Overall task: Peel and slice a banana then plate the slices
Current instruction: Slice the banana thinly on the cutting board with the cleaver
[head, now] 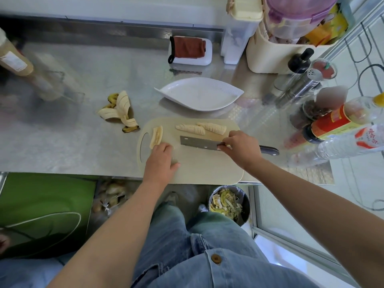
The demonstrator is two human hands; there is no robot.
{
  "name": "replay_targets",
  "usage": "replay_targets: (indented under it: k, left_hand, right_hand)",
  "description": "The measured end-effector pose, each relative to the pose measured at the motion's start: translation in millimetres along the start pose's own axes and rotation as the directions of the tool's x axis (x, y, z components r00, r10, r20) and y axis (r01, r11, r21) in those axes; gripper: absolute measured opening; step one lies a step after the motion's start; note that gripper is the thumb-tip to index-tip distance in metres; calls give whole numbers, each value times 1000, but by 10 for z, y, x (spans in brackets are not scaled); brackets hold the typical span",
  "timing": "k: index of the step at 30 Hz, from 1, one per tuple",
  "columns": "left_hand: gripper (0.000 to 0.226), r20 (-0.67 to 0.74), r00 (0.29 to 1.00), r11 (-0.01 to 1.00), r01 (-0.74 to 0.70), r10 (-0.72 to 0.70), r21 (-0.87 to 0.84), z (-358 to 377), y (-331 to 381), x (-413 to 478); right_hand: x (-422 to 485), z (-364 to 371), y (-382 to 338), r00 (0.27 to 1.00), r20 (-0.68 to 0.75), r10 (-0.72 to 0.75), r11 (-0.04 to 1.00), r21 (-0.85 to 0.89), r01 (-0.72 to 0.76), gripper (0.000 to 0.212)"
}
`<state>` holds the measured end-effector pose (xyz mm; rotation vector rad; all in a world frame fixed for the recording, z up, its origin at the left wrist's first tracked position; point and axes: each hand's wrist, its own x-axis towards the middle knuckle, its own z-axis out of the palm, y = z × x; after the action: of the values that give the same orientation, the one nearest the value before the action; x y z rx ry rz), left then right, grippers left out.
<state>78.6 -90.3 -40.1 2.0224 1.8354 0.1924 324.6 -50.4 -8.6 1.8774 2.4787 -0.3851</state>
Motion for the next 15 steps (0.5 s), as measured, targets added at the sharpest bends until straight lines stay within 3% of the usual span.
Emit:
replay_targets:
  k: [7, 15]
  left_hand:
    - [56, -5, 999, 996, 41, -41, 81, 23, 45, 41]
    - [62, 21, 997, 991, 75, -78, 110, -12, 72, 96]
  right_hand:
    - [19, -43, 110, 982, 145, -124, 992, 47, 118, 30]
    - [161, -50, 23, 999, 18, 43, 999, -29, -43, 33]
